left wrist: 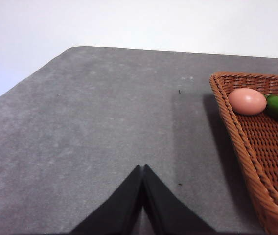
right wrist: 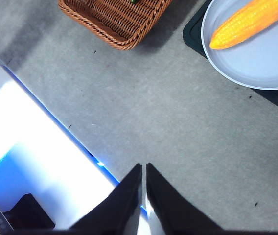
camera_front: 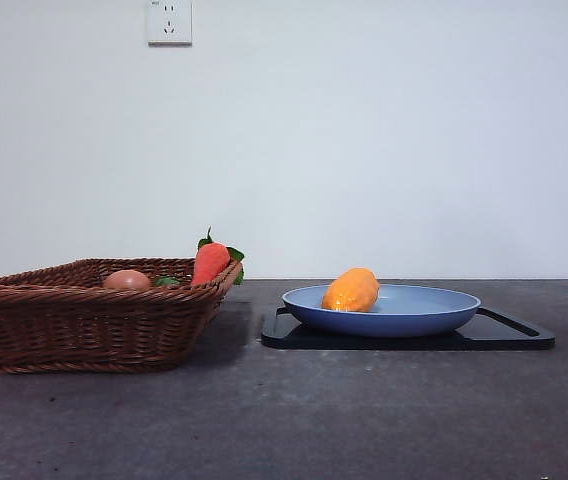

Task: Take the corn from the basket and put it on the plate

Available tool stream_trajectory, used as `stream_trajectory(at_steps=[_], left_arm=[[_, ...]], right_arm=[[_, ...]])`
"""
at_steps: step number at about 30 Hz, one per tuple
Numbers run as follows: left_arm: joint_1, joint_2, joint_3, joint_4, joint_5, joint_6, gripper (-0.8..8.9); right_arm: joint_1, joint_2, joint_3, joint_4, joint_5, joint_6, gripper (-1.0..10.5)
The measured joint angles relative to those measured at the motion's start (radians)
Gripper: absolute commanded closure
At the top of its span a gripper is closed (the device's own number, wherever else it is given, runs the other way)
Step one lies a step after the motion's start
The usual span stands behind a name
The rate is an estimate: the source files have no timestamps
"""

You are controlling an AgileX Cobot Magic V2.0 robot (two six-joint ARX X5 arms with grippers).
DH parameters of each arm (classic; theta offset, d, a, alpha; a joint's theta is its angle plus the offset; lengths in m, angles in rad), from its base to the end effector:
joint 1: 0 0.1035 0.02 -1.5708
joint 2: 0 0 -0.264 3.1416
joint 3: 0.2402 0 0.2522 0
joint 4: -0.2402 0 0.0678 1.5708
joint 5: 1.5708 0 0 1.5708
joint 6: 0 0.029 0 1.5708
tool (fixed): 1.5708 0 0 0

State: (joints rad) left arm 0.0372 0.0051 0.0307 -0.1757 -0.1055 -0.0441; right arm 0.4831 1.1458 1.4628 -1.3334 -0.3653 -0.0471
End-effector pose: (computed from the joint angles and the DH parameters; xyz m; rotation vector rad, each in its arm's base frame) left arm 0.0947 0.0066 0.1566 -0.0388 0.1470 0.1457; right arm 0.1503 0.0905 0.3967 -0.1018 1.0253 0.7970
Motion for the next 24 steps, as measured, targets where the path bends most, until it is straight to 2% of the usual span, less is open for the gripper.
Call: stream_trajectory(at_steps=[20, 24], left_arm=[[0.000, 0.000, 0.000, 0.000, 0.000, -0.004, 8.09], [0.000, 0.000, 0.000, 0.000, 0.000, -0.004, 8.10]], right_arm=[[0.000, 0.000, 0.000, 0.000, 0.000, 0.000, 9.4], [-0.053, -0.036, -0.008, 0.109, 0.042, -0.024, 9.4]])
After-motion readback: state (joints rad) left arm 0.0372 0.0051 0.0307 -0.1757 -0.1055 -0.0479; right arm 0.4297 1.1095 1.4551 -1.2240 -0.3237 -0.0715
